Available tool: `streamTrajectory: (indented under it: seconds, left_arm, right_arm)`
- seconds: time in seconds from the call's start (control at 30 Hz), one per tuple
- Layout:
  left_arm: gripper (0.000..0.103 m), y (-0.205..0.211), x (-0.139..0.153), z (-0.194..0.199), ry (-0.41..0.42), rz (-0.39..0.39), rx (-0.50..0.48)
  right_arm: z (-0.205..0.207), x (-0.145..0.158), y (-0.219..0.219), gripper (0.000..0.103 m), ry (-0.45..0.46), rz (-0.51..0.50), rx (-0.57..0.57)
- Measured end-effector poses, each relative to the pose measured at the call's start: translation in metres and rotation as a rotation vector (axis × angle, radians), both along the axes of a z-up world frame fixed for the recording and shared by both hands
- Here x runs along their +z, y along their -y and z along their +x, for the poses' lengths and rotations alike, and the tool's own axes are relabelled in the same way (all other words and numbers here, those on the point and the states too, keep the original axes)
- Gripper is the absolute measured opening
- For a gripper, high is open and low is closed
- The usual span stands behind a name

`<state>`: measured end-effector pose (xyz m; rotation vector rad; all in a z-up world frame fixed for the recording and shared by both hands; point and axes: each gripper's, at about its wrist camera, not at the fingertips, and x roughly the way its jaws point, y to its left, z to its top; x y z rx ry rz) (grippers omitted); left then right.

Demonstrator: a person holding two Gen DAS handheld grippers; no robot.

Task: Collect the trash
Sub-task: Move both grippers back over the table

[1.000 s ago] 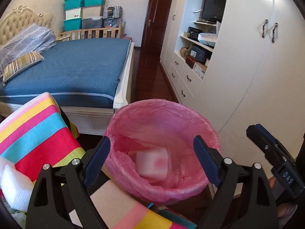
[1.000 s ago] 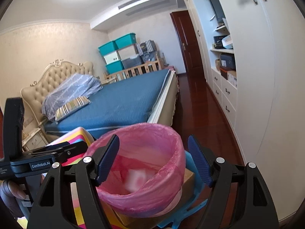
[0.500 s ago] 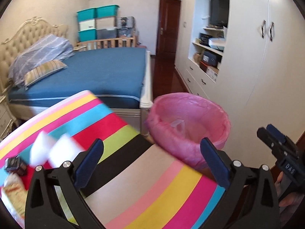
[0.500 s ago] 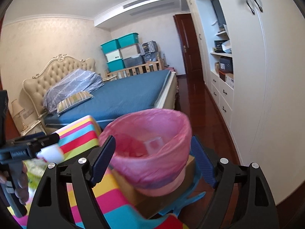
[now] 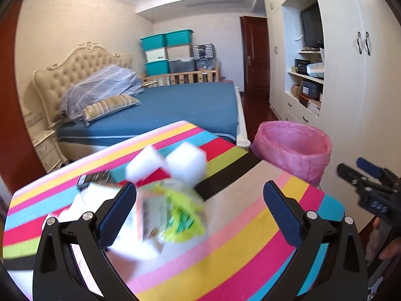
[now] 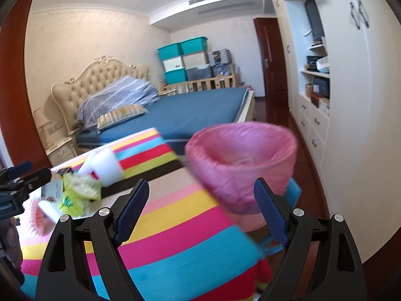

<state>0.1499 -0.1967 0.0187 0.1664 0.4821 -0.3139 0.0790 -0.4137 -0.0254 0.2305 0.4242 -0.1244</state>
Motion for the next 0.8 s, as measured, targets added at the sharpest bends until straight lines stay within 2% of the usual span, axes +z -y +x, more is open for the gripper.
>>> streamTrajectory:
  seconds: [0.13, 0.37, 0.63, 0.8]
  left_arm:
    - [0.098, -0.019, -0.009, -0.022, 0.01, 0.01, 0.01]
    - [0.098, -0.06, -0.029, -0.04, -0.024, 0.016, 0.054]
    - [0.098, -0.119, -0.037, -0.049, -0.052, -0.018, 0.168]
    - [0.098, -0.151, -0.047, -0.051, -0.082, -0.032, 0.242]
  right_arm:
    - [0.008, -0.013, -0.032, 0.081, -0.047, -0.012, 0.058]
    - [0.014, -0.022, -0.077, 0.081, -0.082, -0.067, 0.15]
    - [0.02, -0.028, -0.13, 0.081, -0.107, -0.113, 0.259]
    - [0.019, -0.03, -0.149, 0.081, -0.114, -0.126, 0.301]
